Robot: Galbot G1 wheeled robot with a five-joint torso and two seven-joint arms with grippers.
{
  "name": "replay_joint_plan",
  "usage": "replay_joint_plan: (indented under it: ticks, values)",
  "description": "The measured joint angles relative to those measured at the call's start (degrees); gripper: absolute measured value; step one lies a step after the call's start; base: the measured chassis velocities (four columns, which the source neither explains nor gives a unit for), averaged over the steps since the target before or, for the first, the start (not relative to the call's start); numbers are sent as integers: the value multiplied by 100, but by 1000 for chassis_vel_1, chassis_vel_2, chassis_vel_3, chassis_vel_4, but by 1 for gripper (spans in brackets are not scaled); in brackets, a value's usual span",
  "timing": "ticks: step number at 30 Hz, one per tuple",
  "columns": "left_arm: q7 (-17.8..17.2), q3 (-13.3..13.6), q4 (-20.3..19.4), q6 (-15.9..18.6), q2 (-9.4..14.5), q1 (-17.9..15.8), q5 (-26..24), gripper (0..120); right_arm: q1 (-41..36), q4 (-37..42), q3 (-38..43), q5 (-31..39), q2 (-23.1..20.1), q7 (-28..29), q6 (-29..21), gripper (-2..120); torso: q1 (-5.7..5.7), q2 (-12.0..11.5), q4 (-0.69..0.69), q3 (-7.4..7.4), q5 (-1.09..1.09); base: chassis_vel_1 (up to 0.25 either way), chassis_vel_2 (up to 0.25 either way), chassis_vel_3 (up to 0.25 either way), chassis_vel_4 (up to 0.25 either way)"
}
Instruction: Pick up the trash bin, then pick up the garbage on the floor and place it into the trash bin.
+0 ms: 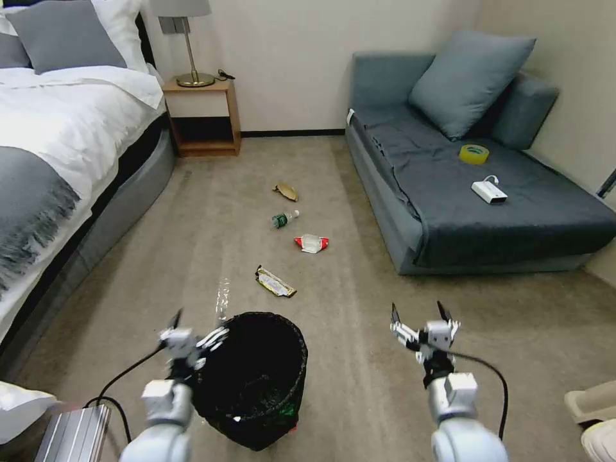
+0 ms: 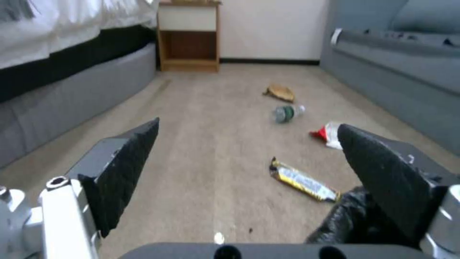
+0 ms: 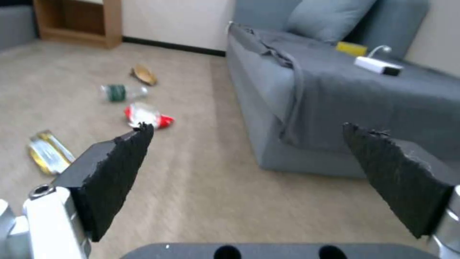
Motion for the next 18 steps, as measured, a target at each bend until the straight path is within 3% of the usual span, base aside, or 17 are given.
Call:
replay_joint_plan:
  ticks: [3, 6, 7, 10, 11, 15, 16, 18]
  values:
    - [37, -161, -25, -14, 32, -1, 20, 100, -271, -155, 1, -435, 175, 160, 354, 100, 0, 0, -3, 0, 7, 0, 0, 0, 0]
    - [-20, -197, -349, 502, 161, 127, -27, 100, -323, -187, 4, -548, 199, 204, 449, 100, 0, 0, 0, 0, 5, 0, 0, 0, 0]
    - [-20, -197, -349, 502, 161, 127, -27, 100, -323, -187, 4, -548, 199, 204, 449, 100, 0, 0, 0, 0, 5, 0, 0, 0, 0]
    - [-39, -237, -661, 1260, 312, 226, -20, 100, -324, -187, 5, -550, 200, 203, 459, 100, 0, 0, 0, 0, 4, 0, 0, 0, 0]
    - [-39, -237, -661, 1260, 312, 226, -20, 100, -324, -187, 5, -550, 200, 203, 459, 100, 0, 0, 0, 0, 4, 0, 0, 0, 0]
    - [-165, -16, -1109, 2195, 562, 319, -615, 100, -307, -168, -13, -532, 215, 123, 536, 100, 0, 0, 0, 0, 3, 0, 0, 0, 0]
    - [-165, -16, -1109, 2195, 562, 319, -615, 100, -307, -168, -13, -532, 215, 123, 536, 100, 0, 0, 0, 0, 3, 0, 0, 0, 0]
    - [-252, 156, -1353, 2543, 698, 330, -933, 100, -246, -79, -74, -406, 217, -55, 606, 100, 0, 0, -1, 0, 4, 0, 0, 0, 0]
